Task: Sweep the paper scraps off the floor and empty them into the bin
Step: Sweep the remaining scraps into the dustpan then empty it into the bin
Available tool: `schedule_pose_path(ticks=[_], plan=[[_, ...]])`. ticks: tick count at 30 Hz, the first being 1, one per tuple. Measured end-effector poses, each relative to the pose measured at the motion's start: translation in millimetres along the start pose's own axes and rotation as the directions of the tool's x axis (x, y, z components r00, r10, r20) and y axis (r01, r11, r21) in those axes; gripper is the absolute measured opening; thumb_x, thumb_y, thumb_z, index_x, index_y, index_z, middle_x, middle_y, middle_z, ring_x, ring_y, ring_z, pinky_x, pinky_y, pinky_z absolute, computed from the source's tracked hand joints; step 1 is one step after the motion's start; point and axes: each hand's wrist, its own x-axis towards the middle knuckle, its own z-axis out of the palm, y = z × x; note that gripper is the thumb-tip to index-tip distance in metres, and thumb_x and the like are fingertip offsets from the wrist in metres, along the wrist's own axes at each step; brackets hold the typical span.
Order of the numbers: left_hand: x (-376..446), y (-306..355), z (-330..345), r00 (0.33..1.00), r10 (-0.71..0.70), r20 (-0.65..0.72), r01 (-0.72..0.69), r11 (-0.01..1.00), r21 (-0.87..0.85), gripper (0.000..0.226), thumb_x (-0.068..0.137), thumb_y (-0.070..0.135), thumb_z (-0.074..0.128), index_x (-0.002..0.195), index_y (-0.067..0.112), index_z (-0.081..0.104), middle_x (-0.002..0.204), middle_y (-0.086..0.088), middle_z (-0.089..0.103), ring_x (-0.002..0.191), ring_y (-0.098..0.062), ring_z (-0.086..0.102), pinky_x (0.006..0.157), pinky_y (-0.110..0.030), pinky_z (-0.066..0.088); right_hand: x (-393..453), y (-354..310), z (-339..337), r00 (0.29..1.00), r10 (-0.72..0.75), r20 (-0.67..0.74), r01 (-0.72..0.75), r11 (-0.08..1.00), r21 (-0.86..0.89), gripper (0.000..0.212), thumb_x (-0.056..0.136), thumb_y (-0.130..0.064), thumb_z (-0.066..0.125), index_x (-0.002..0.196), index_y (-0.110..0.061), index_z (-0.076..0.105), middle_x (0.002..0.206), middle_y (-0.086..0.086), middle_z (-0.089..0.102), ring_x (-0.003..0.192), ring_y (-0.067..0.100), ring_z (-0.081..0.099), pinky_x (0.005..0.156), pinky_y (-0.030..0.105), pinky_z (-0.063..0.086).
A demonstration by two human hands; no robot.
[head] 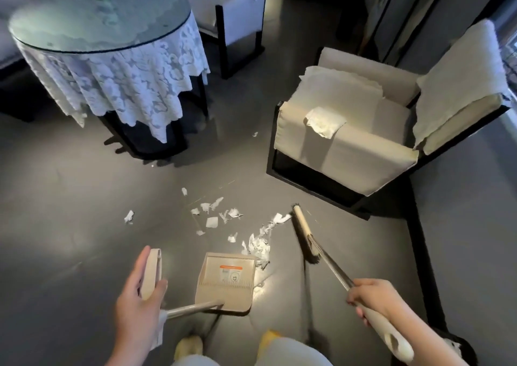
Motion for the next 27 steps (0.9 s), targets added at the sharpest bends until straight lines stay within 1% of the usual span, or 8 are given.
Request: schedule_pose_path(ticks=[3,7,10,14,17,21,24,27], plan=[[-20.7,-2.8,-2.8,0.995,-0.051,-0.087,0.049,0.998,-0.033,0.084,0.088,-0.005,0.064,0.104,0.078,0.052,0.120,-0.003,0.066,0.081,-0.028,0.057,0.069,-0.024,0.048,46.6,-28.8,3.4,1.000,-0.020,-0.016,0.018,0.993,-0.120,0.007,0.072,0.011,0.059,0.071,0.004,0.062,0.043,0.012,0.052,0.030,0.020,0.046,0.038,0.021,0.042],[-45.4,-6.7,-16.6,0.973,-0.109,-0.201,0.095,0.992,-0.079,0.083,0.089,-0.003,0.065,0.103,0.078,0.052,0.119,0.003,0.065,0.078,-0.026,0.057,0.065,-0.018,0.053,92.9,-51.7,33.1,0.999,-0.035,-0.004,0.033,0.974,-0.225,0.006,0.070,0.009,0.062,0.075,0.007,0.065,0.045,0.013,0.056,0.030,0.021,0.051,0.039,0.022,0.043],[-59.6,-13.7,-31.7,0.942,-0.167,-0.290,0.130,0.981,-0.142,0.079,0.089,0.000,0.066,0.108,0.076,0.052,0.122,0.005,0.065,0.077,-0.025,0.059,0.076,-0.030,0.055,98.5,-53.2,64.2,0.998,0.000,0.067,0.019,0.956,-0.291,0.007,0.069,0.012,0.060,0.070,0.005,0.060,0.040,0.012,0.051,0.027,0.020,0.047,0.039,0.022,0.041],[-68.1,-24.5,-48.8,0.876,-0.242,-0.417,0.125,0.949,-0.289,0.078,0.087,-0.002,0.067,0.116,0.068,0.054,0.122,-0.006,0.066,0.069,-0.021,0.057,0.061,-0.010,0.050,74.2,-49.4,96.3,0.972,0.059,0.227,0.024,0.938,-0.345,0.017,0.073,0.014,0.055,0.064,0.000,0.052,0.045,0.012,0.048,0.025,0.019,0.044,0.033,0.016,0.036],[-69.5,-30.3,-56.3,0.849,-0.244,-0.469,0.137,0.959,-0.250,0.081,0.086,-0.004,0.067,0.112,0.072,0.053,0.117,-0.006,0.066,0.060,-0.014,0.056,0.059,-0.012,0.050,56.7,-54.7,88.0,0.945,0.097,0.313,0.010,0.946,-0.323,0.022,0.076,0.011,0.054,0.061,-0.004,0.050,0.045,0.009,0.045,0.028,0.015,0.043,0.036,0.013,0.032],[-65.6,-35.9,-67.3,0.844,-0.260,-0.468,0.161,0.957,-0.241,0.084,0.086,-0.003,0.067,0.116,0.073,0.049,0.124,-0.004,0.064,0.074,-0.032,0.062,0.075,-0.033,0.057,36.6,-63.1,63.8,0.950,0.061,0.307,0.032,0.957,-0.289,0.016,0.076,0.006,0.059,0.069,-0.008,0.055,0.057,0.011,0.050,0.034,0.015,0.043,0.037,0.015,0.030],[-57.1,-34.3,-77.9,0.811,-0.354,-0.465,0.199,0.915,-0.350,0.084,0.085,-0.004,0.066,0.122,0.070,0.048,0.132,-0.004,0.062,0.108,-0.042,0.064,0.100,-0.054,0.048,24.2,-59.3,70.0,0.973,0.009,0.231,0.056,0.961,-0.272,0.017,0.071,0.011,0.059,0.068,-0.006,0.057,0.063,0.015,0.050,0.034,0.019,0.042,0.037,0.015,0.031],[-48.2,-38.0,-95.4,0.797,-0.400,-0.453,0.200,0.882,-0.426,0.084,0.085,-0.002,0.066,0.121,0.071,0.046,0.133,-0.006,0.062,0.112,-0.043,0.063,0.100,-0.056,0.047,16.5,-54.1,95.1,0.989,0.014,0.149,0.022,0.971,-0.239,0.018,0.071,0.016,0.056,0.066,-0.001,0.057,0.053,0.012,0.048,0.028,0.018,0.041,0.036,0.016,0.035]])
